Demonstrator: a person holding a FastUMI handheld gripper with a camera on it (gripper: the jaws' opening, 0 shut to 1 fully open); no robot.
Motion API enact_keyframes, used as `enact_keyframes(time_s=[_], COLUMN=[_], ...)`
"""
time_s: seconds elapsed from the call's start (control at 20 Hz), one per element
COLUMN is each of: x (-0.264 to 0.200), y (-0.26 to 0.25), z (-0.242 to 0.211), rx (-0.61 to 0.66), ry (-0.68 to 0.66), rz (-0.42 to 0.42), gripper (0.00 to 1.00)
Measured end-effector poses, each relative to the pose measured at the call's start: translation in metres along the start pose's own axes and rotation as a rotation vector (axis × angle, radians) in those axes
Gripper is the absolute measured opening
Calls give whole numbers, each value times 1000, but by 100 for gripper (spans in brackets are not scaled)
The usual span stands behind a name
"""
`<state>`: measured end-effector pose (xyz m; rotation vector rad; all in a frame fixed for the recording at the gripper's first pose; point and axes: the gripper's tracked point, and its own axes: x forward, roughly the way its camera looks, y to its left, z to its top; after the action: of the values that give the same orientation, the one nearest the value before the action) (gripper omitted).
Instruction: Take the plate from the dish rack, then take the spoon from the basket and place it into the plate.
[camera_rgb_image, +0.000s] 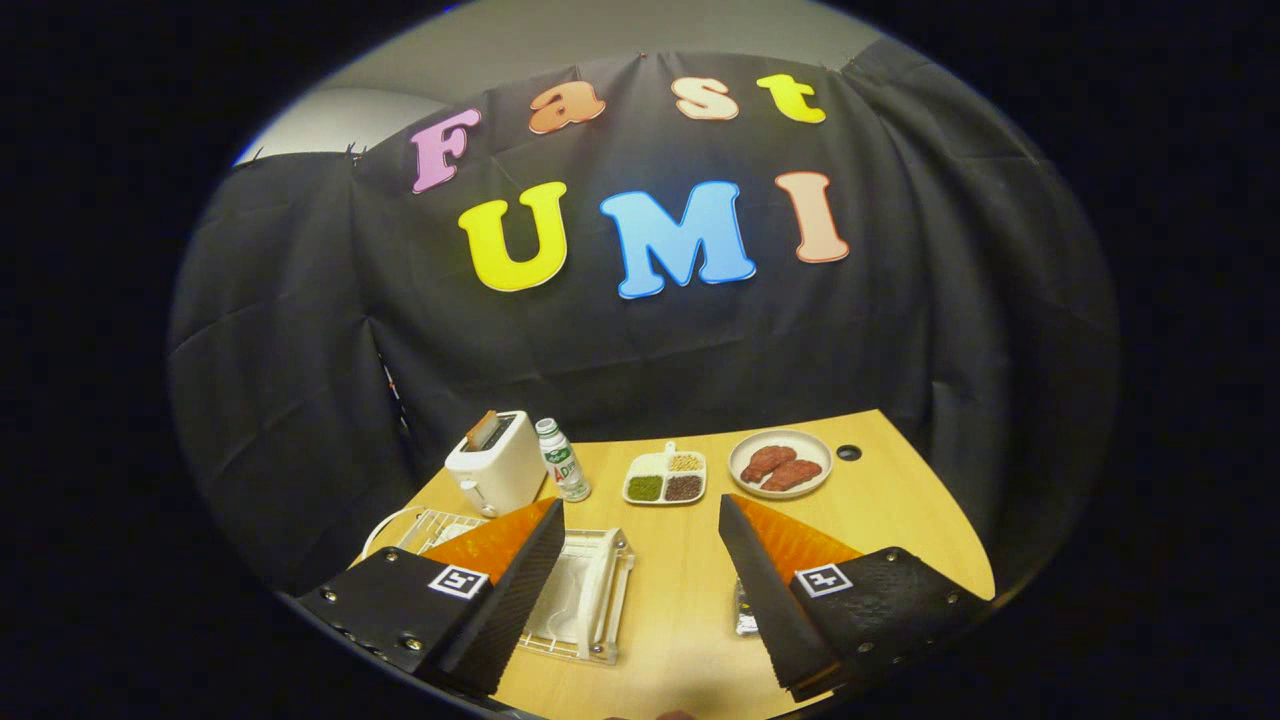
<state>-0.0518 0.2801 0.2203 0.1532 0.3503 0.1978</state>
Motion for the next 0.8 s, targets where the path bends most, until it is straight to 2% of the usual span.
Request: enact_keyframes(time_s=[0.45,0.8], x=[40,72], y=[66,96], z=[-43,-71], rx=[0,22], ry=[277,403], rz=[37,9], gripper=[96,96])
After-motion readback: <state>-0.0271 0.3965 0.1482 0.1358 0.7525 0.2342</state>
